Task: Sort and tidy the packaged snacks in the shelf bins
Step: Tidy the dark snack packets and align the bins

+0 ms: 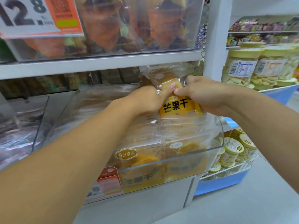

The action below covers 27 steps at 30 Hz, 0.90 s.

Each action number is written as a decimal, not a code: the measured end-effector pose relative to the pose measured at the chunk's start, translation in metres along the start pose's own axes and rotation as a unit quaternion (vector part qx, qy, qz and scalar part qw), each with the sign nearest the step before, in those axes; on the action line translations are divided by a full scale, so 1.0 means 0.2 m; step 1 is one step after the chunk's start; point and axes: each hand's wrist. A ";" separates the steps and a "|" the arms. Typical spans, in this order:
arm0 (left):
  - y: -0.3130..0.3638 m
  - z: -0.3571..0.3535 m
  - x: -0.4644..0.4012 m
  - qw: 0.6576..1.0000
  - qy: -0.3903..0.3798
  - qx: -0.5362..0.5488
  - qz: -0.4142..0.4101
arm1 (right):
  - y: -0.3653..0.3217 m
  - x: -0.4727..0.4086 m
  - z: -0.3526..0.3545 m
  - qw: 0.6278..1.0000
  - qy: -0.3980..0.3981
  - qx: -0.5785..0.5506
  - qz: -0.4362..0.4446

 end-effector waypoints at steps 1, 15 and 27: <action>0.00 0.00 0.01 1.000 -0.002 -0.019 -0.004 | -0.01 0.01 0.00 1.000 -0.002 0.002 -0.004; -0.04 0.10 0.11 0.998 -0.046 -0.052 0.005 | 0.03 0.16 -0.02 0.951 0.086 0.283 0.089; -0.39 0.14 0.96 0.938 0.195 -0.223 -0.182 | 0.08 0.62 -0.28 0.802 -0.111 0.547 0.213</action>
Point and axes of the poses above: each hand's wrist, its own x-axis away from the middle knuckle, its own z-axis out of the back of the hand, y = z × x, and after that the axes turned 14 degrees about -x, right-handed
